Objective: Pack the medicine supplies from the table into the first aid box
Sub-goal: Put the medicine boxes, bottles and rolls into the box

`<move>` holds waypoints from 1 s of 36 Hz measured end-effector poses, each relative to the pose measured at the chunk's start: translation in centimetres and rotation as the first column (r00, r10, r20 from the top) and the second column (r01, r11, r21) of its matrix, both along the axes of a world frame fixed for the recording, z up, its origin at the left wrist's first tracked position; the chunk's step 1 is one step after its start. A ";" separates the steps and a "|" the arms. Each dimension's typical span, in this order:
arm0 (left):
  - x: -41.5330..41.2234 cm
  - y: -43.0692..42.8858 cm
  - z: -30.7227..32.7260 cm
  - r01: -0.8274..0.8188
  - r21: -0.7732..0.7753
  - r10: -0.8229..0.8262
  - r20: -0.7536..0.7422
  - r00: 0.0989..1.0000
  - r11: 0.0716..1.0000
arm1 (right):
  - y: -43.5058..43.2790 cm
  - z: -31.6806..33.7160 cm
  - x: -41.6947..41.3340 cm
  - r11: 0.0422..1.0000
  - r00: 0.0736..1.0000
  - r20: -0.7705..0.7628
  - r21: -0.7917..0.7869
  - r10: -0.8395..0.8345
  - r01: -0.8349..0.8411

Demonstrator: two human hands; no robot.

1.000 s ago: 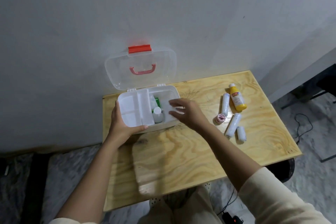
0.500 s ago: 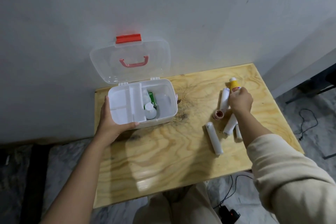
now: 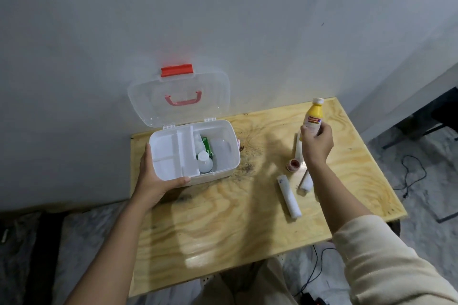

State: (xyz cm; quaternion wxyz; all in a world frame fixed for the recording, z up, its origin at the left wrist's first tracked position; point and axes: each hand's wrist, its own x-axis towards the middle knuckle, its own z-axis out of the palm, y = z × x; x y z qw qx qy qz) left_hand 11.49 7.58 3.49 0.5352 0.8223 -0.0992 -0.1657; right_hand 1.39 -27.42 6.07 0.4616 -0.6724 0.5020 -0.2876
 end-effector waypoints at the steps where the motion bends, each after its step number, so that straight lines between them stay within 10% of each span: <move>1: 0.0 0.0 0.0 0.000 -0.001 0.000 -0.001 1.000 1.000 | 0.8 0.4 0.2 1.000 0.999 0.048 -0.008 0.026 -0.026; 11: 0.0 0.0 -0.1 0.012 -0.024 -0.011 0.015 1.000 1.000 | 9.8 3.3 2.2 0.827 0.770 0.368 0.005 0.522 -0.563; 18: 0.3 0.0 -0.2 0.005 -0.005 -0.005 -0.011 1.000 1.000 | 12.4 3.4 2.9 0.551 0.556 -0.025 -0.108 0.830 -0.827; 36: 0.4 -0.2 -0.4 0.000 -0.005 0.000 0.032 0.999 1.000 | 12.6 2.5 5.3 0.270 0.219 -0.535 0.017 0.816 -0.963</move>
